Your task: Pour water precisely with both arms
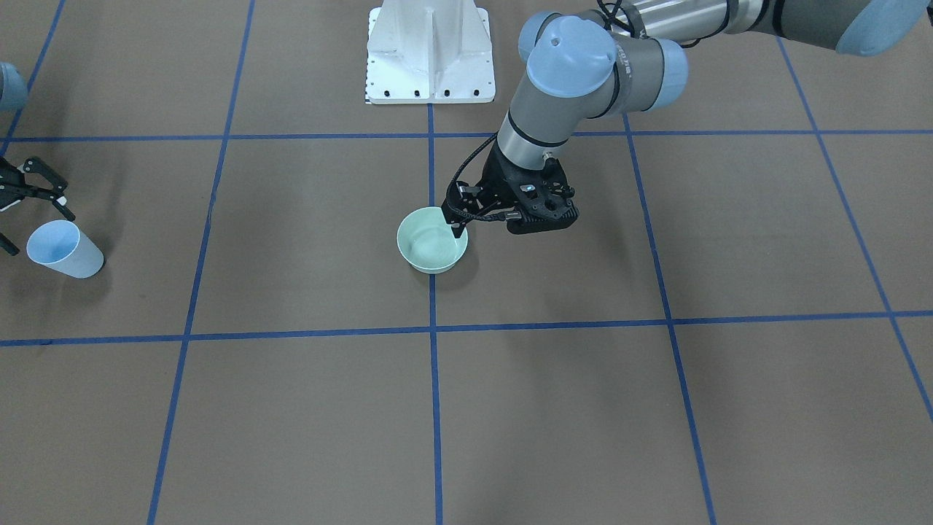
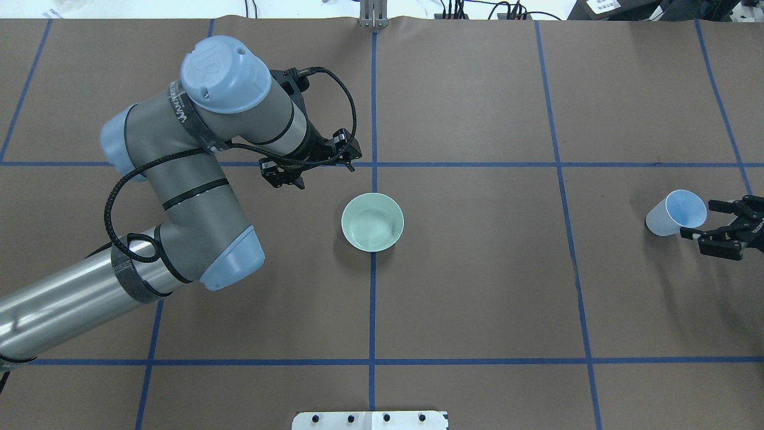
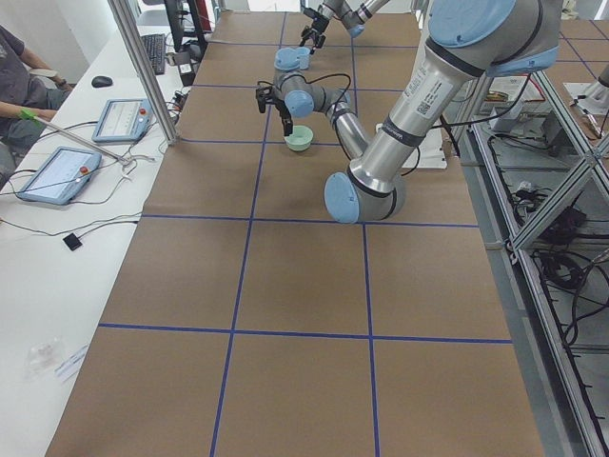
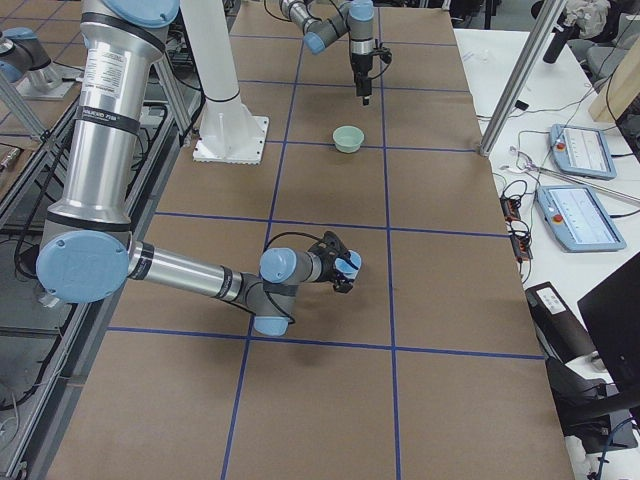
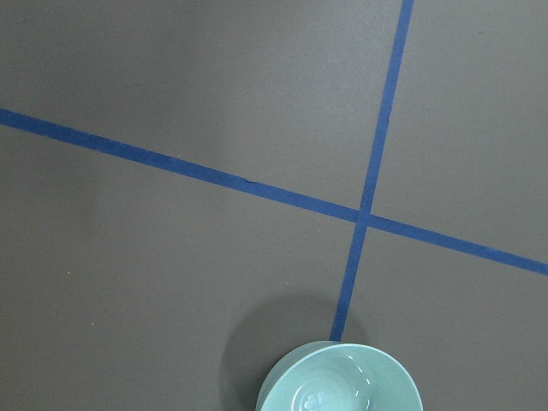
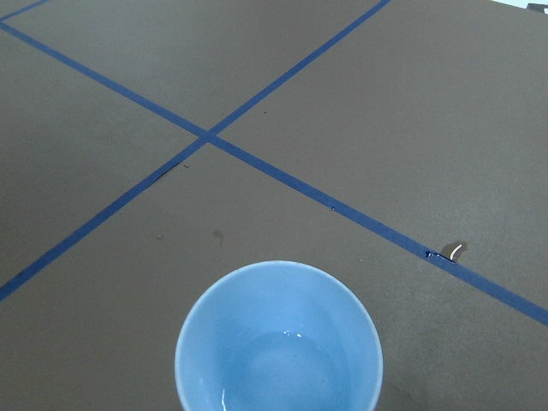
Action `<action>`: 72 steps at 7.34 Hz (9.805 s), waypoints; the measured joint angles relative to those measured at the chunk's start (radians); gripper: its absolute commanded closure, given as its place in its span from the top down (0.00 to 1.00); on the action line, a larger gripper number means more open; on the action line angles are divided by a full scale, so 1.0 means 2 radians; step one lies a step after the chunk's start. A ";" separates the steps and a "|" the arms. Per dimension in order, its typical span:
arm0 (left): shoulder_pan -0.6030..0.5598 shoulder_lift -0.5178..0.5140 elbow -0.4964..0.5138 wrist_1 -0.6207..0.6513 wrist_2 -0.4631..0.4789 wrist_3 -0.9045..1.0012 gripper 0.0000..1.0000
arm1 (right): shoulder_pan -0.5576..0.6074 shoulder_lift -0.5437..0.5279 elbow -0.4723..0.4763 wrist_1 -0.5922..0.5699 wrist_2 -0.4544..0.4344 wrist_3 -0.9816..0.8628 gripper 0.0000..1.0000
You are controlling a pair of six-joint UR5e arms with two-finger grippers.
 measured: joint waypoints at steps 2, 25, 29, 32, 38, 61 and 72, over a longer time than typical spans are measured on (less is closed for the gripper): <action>-0.001 0.000 -0.001 0.000 0.000 0.000 1.00 | -0.009 0.006 -0.001 0.000 -0.010 0.003 0.98; -0.006 0.019 -0.017 0.000 -0.001 0.000 1.00 | -0.027 0.037 -0.039 0.031 -0.039 0.012 0.78; -0.006 0.019 -0.018 0.000 -0.001 0.000 1.00 | -0.027 0.038 -0.036 0.032 -0.039 0.012 0.59; -0.007 0.022 -0.031 0.003 -0.003 0.000 1.00 | -0.026 0.054 -0.006 0.008 -0.052 0.012 0.58; -0.052 0.078 -0.022 0.005 -0.007 0.101 1.00 | -0.083 0.143 0.226 -0.394 -0.146 0.011 0.58; -0.184 0.199 -0.014 -0.005 -0.110 0.322 1.00 | -0.342 0.533 0.124 -1.148 -0.502 -0.107 0.57; -0.184 0.200 -0.012 -0.005 -0.110 0.321 1.00 | -0.346 0.545 0.120 -1.141 -0.541 -0.090 0.57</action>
